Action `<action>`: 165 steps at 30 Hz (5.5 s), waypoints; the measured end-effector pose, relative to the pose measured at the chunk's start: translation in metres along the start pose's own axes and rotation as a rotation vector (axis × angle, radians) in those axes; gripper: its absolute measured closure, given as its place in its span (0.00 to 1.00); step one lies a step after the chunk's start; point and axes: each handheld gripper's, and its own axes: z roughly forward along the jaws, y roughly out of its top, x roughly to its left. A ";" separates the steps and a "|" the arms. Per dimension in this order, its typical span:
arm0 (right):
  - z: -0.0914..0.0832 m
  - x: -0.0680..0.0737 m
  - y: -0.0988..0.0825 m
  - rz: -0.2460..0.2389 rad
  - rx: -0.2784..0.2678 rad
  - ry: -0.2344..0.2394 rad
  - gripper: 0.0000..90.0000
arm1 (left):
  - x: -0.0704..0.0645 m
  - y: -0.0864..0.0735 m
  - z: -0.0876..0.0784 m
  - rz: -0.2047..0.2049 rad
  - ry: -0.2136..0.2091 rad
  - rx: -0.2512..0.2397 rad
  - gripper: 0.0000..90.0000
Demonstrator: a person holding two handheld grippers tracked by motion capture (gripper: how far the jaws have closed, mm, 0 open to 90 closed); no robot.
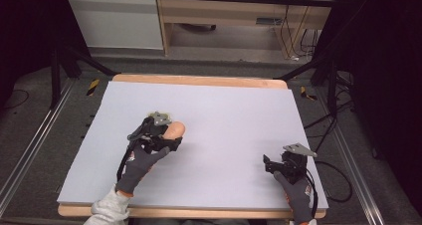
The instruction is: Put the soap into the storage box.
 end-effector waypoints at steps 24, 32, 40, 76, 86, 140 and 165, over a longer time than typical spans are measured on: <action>0.001 0.001 0.001 -0.001 0.001 0.008 0.10 | 0.036 -0.001 0.007 -0.073 0.082 0.018 0.35; 0.001 0.000 0.001 -0.003 0.000 0.006 0.10 | 0.043 0.000 0.014 -0.087 0.094 0.027 0.35; 0.002 0.000 0.001 -0.001 0.001 0.006 0.09 | 0.050 0.000 0.020 -0.103 0.109 0.029 0.35; 0.003 0.001 0.001 0.007 0.007 0.010 0.09 | 0.071 -0.009 0.044 -0.158 0.141 0.082 0.35; 0.003 0.001 0.001 0.008 0.007 0.009 0.09 | 0.072 -0.011 0.047 -0.163 0.142 0.090 0.35; -0.001 -0.001 0.001 0.013 -0.012 -0.004 0.09 | 0.064 -0.012 0.003 -0.151 0.138 -0.061 0.31; -0.004 -0.017 -0.001 0.052 -0.010 -0.057 0.08 | 0.069 -0.073 -0.035 -0.183 0.156 -0.143 0.30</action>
